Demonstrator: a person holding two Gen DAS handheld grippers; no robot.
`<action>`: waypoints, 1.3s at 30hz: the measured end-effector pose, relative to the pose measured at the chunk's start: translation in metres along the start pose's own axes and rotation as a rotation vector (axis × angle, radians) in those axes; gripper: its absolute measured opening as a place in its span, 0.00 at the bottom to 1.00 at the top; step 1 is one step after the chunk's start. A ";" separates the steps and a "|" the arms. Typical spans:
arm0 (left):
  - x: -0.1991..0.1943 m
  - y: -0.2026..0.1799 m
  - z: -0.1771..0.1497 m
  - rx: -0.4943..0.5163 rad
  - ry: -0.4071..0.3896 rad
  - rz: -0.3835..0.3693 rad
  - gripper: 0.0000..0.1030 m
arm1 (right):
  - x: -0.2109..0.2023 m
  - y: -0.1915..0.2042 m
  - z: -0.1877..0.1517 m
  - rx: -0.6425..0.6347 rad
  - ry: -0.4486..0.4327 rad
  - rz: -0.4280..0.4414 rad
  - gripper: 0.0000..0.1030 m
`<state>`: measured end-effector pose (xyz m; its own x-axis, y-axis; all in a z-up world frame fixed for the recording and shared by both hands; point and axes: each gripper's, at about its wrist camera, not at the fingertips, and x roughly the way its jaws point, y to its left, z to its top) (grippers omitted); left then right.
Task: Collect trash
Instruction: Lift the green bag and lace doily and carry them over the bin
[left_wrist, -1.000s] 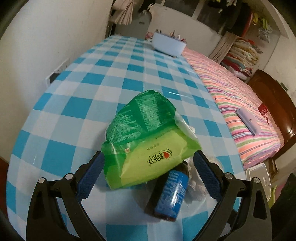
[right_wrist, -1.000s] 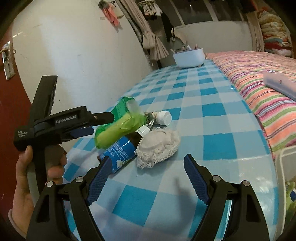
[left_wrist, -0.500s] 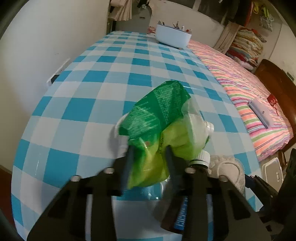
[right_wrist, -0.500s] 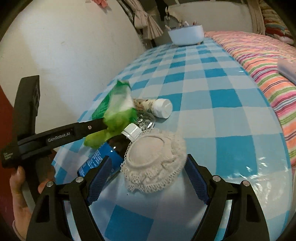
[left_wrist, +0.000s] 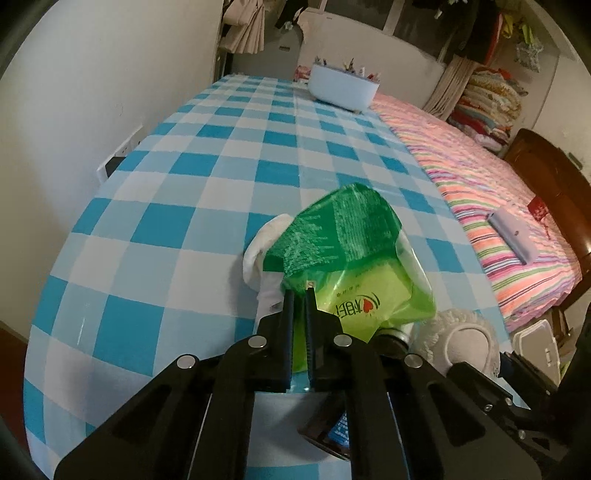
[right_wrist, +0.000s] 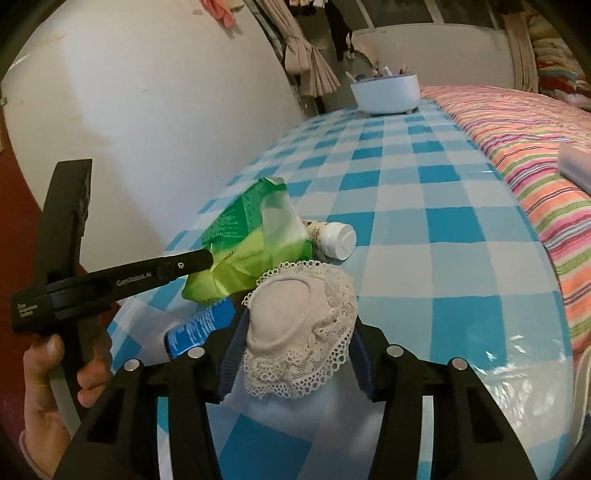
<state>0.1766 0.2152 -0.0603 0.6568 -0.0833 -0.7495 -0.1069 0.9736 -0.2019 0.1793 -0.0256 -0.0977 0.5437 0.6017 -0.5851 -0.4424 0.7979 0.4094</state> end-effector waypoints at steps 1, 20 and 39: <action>-0.004 -0.001 0.000 0.001 -0.011 -0.005 0.04 | -0.006 -0.002 -0.001 0.013 -0.011 0.005 0.48; -0.052 -0.036 -0.013 0.050 -0.124 -0.075 0.03 | -0.082 -0.025 -0.015 0.075 -0.172 -0.022 0.48; -0.064 -0.090 -0.025 0.153 -0.140 -0.144 0.03 | -0.138 -0.049 -0.039 0.123 -0.235 -0.110 0.48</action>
<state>0.1259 0.1278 -0.0098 0.7549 -0.2036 -0.6234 0.1023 0.9755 -0.1947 0.0981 -0.1489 -0.0649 0.7404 0.4914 -0.4587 -0.2892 0.8488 0.4425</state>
